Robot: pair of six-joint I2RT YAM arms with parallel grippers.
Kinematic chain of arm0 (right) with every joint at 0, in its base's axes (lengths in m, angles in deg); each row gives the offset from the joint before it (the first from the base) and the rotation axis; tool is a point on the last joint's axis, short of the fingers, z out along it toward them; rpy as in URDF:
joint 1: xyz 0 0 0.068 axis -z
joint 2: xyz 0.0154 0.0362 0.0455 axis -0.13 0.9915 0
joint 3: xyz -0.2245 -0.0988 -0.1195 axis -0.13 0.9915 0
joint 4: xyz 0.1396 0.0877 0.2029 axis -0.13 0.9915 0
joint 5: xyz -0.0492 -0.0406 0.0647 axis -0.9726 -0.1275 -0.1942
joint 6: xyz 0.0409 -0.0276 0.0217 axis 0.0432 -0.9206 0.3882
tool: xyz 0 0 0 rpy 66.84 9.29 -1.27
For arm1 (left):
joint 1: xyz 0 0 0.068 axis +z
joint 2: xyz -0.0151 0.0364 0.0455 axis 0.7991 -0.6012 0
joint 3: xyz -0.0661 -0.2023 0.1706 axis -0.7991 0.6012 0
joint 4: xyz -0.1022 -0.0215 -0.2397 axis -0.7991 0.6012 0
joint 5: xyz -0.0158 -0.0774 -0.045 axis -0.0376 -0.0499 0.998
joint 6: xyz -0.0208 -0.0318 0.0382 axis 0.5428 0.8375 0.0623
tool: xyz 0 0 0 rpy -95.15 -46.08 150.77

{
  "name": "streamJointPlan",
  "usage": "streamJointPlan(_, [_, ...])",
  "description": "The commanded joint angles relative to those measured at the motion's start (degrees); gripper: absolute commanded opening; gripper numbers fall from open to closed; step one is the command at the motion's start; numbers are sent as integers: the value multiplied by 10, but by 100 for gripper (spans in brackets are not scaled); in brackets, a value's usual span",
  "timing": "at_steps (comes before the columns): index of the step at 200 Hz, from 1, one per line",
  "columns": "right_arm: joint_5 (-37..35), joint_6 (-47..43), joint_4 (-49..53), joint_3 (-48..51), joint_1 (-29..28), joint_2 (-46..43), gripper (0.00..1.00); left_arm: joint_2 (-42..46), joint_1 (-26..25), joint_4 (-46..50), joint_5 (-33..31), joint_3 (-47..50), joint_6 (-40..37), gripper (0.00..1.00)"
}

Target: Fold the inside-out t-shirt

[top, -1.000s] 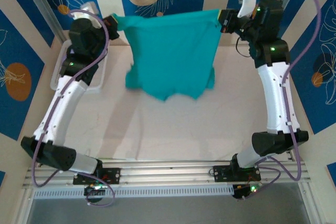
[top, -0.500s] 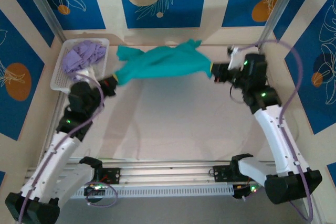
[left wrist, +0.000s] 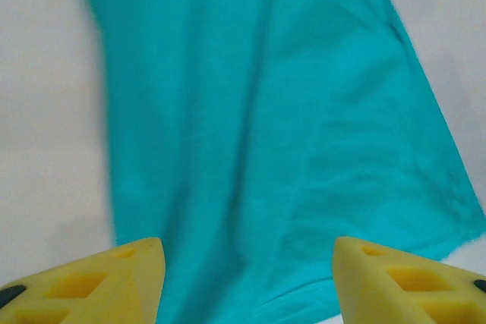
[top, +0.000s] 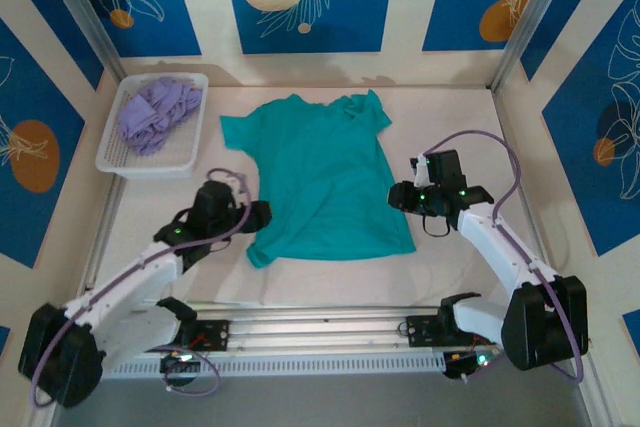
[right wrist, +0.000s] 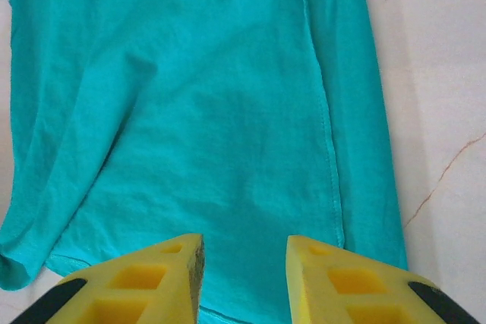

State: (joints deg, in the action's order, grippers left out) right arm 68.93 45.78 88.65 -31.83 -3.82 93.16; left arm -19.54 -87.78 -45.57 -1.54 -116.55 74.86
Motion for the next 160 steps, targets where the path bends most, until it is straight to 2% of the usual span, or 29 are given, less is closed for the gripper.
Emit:
streamJointPlan(1, [1,-8,-17,-24,0,7,36,-105,-101,-66,-1,-68,-151,56])
streamJointPlan(27, [10,-17,-11,-34,20,10,36,-251,-177,-13,16,-166,-290,51])
streamJointPlan(52, [29,-19,-12,-34,34,3,36,-347,-195,66,0,-228,-366,51])
streamJointPlan(100, [46,-19,-25,-22,40,13,37,-433,-195,141,12,-280,-411,54])
streamJointPlan(117, [49,-19,-27,-18,41,14,37,-448,-195,156,-7,-286,-419,53])
streamJointPlan(160, [51,-18,-34,-9,46,14,37,-460,-195,157,-6,-286,-425,48])
